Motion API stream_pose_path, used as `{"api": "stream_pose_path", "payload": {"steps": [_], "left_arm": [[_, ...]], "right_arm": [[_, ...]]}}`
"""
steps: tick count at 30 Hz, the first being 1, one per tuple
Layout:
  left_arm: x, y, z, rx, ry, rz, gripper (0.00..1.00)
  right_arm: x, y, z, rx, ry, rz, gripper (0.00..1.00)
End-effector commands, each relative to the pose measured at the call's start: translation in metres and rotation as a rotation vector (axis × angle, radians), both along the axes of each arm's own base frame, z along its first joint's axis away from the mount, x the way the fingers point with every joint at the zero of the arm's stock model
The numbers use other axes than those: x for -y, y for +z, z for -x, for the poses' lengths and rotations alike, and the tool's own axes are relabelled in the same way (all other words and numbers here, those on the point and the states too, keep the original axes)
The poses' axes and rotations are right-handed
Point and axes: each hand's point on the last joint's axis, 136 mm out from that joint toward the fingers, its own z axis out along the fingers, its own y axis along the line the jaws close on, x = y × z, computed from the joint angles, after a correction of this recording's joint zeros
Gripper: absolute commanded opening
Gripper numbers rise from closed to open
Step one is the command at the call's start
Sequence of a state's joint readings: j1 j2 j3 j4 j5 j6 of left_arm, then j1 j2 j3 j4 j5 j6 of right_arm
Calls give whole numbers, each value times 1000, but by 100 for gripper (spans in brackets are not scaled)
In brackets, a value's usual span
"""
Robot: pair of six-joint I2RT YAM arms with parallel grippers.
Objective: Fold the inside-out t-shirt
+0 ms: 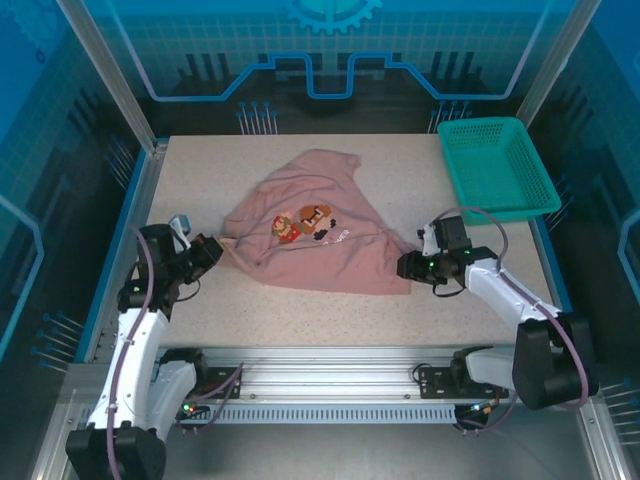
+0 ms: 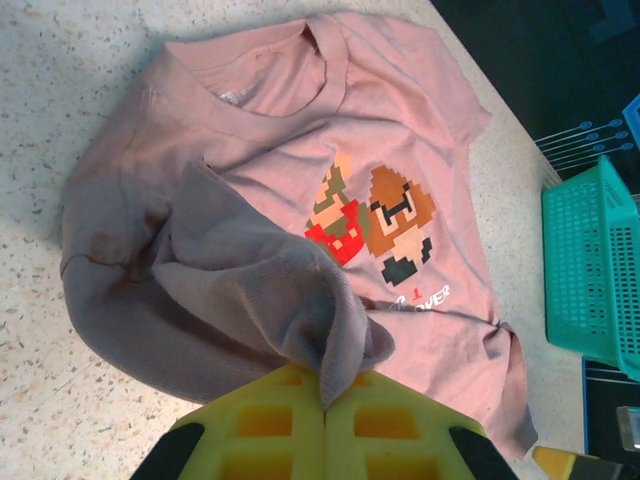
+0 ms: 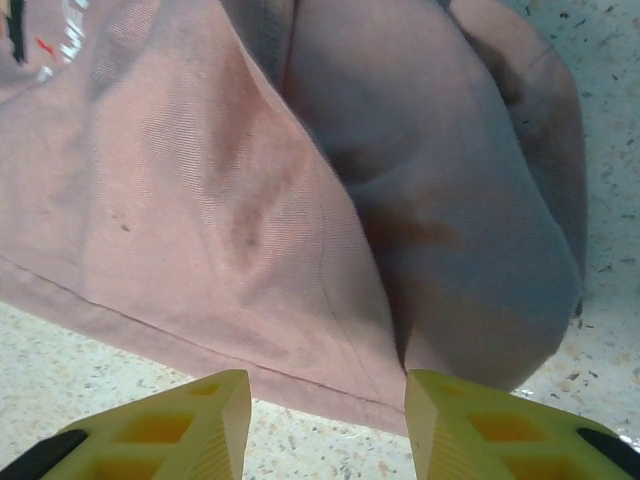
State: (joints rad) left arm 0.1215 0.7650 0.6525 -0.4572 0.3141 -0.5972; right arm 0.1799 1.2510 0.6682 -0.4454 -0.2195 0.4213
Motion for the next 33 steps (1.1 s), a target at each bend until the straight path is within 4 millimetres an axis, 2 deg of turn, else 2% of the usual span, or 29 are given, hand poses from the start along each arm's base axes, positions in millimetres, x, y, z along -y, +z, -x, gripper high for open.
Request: {"api": "stream_pose_path", "payload": {"steps": [1,7,12,13,14,16,18,20,23,27,33], "left_arm": [[5,19,-6,74,-30,7,0],[5,19,-11,72,-36,6,0],[5,16,-12,70,-33,4,0],[4,16,-12,71,-32,4,0],[5,15,-13,68,-33,4,0],[5,16,-13,68,-35,5,0],[5,17,-14,69,-37,4,0],[4,19,-14,73,-36,-1,0],[2,19,-13,65,-24,-14,0],[-5,22,-12,67,14,-36,0],[-24,36,-10,75,95,-82,0]], "right_arm": [[4,1,-14,31,22,84,46],[-1,6,-39,53,74,122,45],[-7,-5,-49,16,124,125,44],[-10,3,-60,43,125,116,43],[-12,1,-64,39,129,110,42],[-20,-2,-70,26,143,79,34],[-26,-7,-71,5,154,56,19],[-28,-3,-71,12,157,47,9],[-31,30,-67,93,172,12,1],[-32,80,-52,186,194,-34,0],[-1,135,-31,301,99,-96,0]]}}
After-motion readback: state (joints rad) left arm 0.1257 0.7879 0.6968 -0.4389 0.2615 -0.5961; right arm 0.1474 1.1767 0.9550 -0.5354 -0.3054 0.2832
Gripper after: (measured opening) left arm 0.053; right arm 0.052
